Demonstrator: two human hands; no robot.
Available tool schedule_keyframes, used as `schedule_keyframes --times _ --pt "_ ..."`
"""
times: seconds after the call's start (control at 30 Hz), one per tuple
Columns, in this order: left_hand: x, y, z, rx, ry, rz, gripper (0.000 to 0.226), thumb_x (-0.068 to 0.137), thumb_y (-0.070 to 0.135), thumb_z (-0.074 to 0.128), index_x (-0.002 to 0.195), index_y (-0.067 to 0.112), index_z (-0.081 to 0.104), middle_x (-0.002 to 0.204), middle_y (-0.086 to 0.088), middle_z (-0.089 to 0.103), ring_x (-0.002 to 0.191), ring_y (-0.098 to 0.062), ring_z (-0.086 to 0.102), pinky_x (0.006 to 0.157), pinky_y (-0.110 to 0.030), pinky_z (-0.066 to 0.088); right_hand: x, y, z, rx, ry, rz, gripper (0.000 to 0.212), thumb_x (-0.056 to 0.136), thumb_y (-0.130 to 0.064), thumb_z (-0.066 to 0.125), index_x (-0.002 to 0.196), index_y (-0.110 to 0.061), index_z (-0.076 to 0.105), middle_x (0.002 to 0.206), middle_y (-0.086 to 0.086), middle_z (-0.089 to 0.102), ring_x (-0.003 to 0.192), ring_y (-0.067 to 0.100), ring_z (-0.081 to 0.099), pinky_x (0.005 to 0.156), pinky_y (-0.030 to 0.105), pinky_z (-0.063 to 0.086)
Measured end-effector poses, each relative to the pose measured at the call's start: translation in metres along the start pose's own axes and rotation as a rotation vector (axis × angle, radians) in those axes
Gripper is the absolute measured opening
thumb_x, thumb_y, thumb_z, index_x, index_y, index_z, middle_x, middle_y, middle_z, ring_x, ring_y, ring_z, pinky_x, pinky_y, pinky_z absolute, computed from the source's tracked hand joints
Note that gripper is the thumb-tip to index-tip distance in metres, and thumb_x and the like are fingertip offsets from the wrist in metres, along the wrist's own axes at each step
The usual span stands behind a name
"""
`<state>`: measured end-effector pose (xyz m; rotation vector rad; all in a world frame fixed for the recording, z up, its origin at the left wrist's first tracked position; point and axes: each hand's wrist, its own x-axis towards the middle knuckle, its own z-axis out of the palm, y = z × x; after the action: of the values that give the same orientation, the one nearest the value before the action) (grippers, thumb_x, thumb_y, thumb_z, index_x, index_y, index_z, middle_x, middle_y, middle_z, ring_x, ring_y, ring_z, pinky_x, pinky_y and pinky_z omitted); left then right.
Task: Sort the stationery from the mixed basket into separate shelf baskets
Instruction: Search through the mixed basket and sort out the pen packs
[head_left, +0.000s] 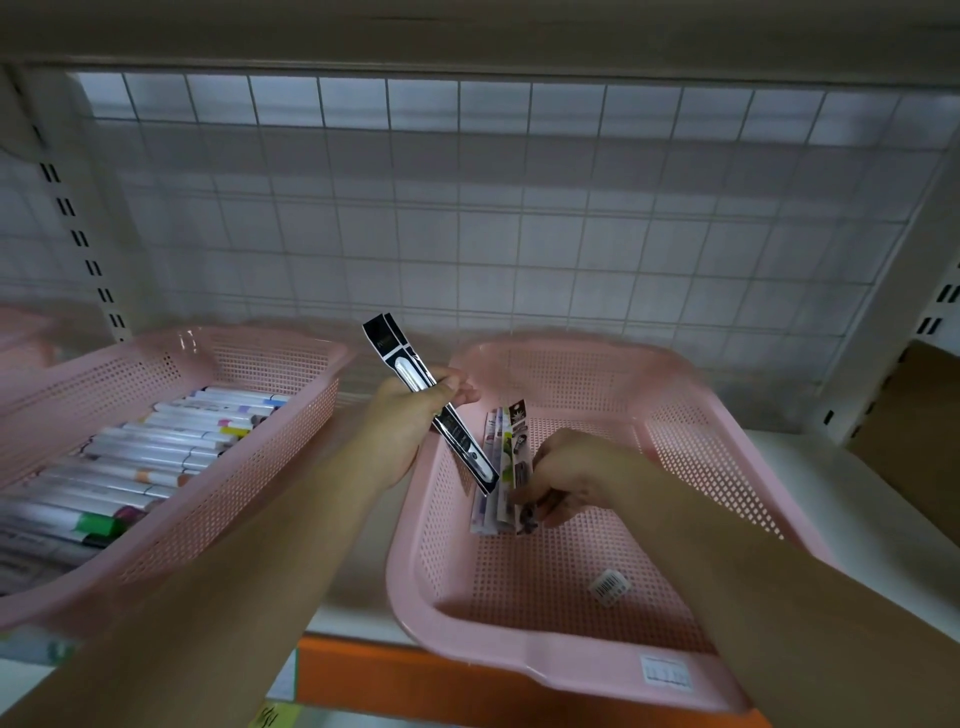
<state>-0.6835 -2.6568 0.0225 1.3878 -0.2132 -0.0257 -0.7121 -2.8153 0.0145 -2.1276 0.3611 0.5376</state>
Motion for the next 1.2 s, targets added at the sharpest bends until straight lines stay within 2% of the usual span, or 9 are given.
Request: schedule_keyframes --times 0.2,0.33,0.43,0.6,0.73,0.8,0.97,1.1,1.2 --pt "0.001 0.000 0.000 0.001 0.004 -0.008 0.019 0.092 -0.006 0.046 0.082 0.004 0.060 0.080 -0.009 0.065 0.063 -0.004 0.067 0.069 -0.012 0.053 -0.008 -0.006 -0.002 -0.107 0.092 -0.011 0.016 0.078 0.002 0.070 0.077 0.004 0.054 0.070 0.021 0.061 0.051 0.023 0.061 0.047 0.030 0.056" --pt "0.003 -0.001 0.000 -0.001 0.015 -0.023 0.017 0.092 -0.004 0.047 0.084 0.002 0.060 0.081 -0.011 0.065 0.062 -0.005 0.068 0.069 -0.013 0.054 -0.019 -0.010 -0.007 -0.269 0.163 -0.091 0.013 0.084 -0.007 0.067 0.089 0.000 0.056 0.092 0.015 0.068 0.033 0.012 0.055 0.033 0.012 0.041" --pt "0.005 -0.001 -0.001 -0.010 0.004 -0.053 0.020 0.096 0.010 0.045 0.088 0.000 0.061 0.082 -0.011 0.067 0.068 -0.007 0.069 0.076 -0.020 0.052 -0.018 -0.014 -0.008 -0.265 0.187 -0.182 0.024 0.087 -0.016 0.065 0.099 0.004 0.061 0.093 0.022 0.068 0.042 0.014 0.060 0.038 0.020 0.047" --pt "0.005 0.006 -0.007 -0.052 -0.122 -0.130 0.047 0.101 0.031 0.025 0.117 -0.002 0.055 0.117 -0.012 0.061 0.106 -0.016 0.059 0.095 -0.023 0.042 -0.024 -0.024 -0.001 0.004 0.091 -0.411 0.024 0.091 -0.025 0.059 0.100 -0.004 0.067 0.096 0.007 0.067 0.066 0.009 0.058 0.050 0.016 0.040" --pt "0.003 0.017 -0.009 -0.125 -0.223 -0.152 0.043 0.101 0.031 0.023 0.105 0.010 0.060 0.137 -0.005 0.050 0.132 -0.015 0.039 0.104 -0.028 0.031 -0.023 -0.024 0.005 -0.025 0.084 -0.513 0.020 0.086 -0.023 0.065 0.104 -0.013 0.067 0.095 0.001 0.064 0.082 0.008 0.058 0.074 0.018 0.045" --pt "0.002 0.022 -0.008 -0.091 -0.256 -0.162 0.040 0.099 0.034 0.027 0.103 0.017 0.063 0.141 -0.001 0.046 0.135 -0.012 0.034 0.106 -0.030 0.029 -0.025 -0.024 0.006 0.057 0.044 -0.553 0.009 0.082 -0.020 0.070 0.089 -0.013 0.067 0.080 -0.001 0.064 0.071 0.005 0.058 0.068 0.016 0.046" --pt "-0.001 0.028 0.007 -0.086 -0.086 -0.148 0.031 0.090 0.035 0.049 0.105 0.012 0.062 0.115 -0.006 0.064 0.115 -0.019 0.054 0.084 -0.031 0.048 -0.027 -0.026 0.007 0.273 0.057 -0.560 0.015 0.079 -0.006 0.071 0.068 -0.008 0.061 0.049 -0.005 0.056 0.039 0.002 0.051 0.041 0.013 0.040" --pt "-0.006 0.028 0.014 -0.085 0.062 -0.145 0.071 0.055 0.041 0.078 0.111 -0.001 0.060 0.104 -0.015 0.067 0.101 -0.030 0.062 0.100 -0.046 0.042 -0.028 -0.023 0.000 0.341 0.184 -0.538 0.017 0.083 -0.005 0.067 0.067 -0.010 0.063 0.045 -0.008 0.056 0.035 0.000 0.049 0.038 0.012 0.037" --pt "-0.005 0.025 0.013 -0.087 0.075 -0.109 0.045 0.070 0.016 0.075 0.109 0.000 0.059 0.096 -0.013 0.069 0.089 -0.026 0.066 0.090 -0.043 0.050 -0.028 -0.022 -0.002 0.398 0.238 -0.536 0.016 0.084 -0.003 0.065 0.069 -0.011 0.063 0.041 -0.012 0.057 0.036 -0.003 0.049 0.039 0.011 0.037"
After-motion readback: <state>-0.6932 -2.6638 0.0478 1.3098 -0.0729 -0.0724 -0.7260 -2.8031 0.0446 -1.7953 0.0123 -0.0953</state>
